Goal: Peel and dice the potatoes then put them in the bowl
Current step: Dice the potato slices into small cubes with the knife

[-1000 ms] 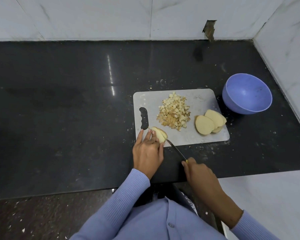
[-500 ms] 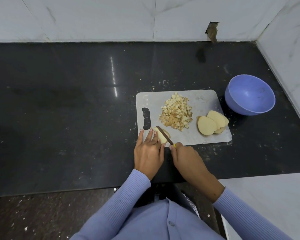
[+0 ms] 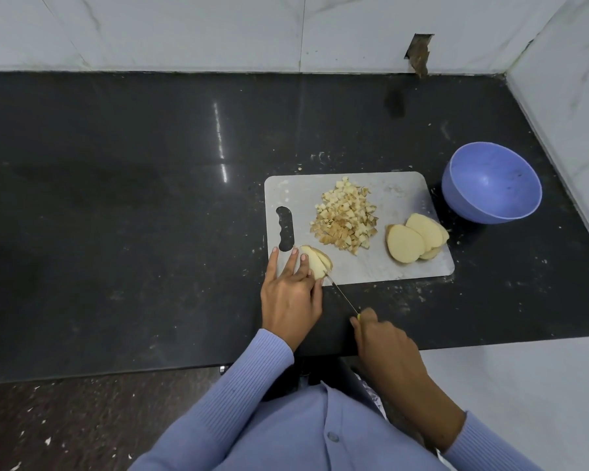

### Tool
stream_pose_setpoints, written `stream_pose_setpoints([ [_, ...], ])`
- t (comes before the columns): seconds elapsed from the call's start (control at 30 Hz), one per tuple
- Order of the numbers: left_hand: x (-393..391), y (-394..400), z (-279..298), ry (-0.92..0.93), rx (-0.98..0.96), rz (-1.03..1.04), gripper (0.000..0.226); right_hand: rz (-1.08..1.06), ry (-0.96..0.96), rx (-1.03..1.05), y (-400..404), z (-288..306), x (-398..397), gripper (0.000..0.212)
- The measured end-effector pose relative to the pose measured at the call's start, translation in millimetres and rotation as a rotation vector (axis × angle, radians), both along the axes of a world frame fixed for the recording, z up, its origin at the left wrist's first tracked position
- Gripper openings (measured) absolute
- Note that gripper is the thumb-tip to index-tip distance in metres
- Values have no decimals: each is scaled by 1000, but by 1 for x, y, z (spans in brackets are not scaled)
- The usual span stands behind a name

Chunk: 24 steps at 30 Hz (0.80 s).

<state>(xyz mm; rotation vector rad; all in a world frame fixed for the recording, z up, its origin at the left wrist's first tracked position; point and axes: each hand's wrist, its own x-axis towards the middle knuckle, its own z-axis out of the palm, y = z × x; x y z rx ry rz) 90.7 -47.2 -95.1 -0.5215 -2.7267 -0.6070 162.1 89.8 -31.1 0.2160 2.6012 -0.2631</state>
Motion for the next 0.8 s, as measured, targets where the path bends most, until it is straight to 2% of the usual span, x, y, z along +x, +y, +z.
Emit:
stream_pose_setpoints([
  [0.3, 2, -1, -2, 52, 54, 10, 29, -63, 70, -52, 11, 0, -1, 26],
  [0.5, 1, -5, 2, -9, 150, 79, 24, -33, 184, -143, 2, 9, -15, 29],
  [0.67, 0, -5, 3, -64, 179, 100, 11, -20, 175, -158, -14, 2, -41, 34],
  [0.8, 0, -6, 3, -77, 171, 106, 9, -4, 162, -112, -20, -7, -46, 37],
])
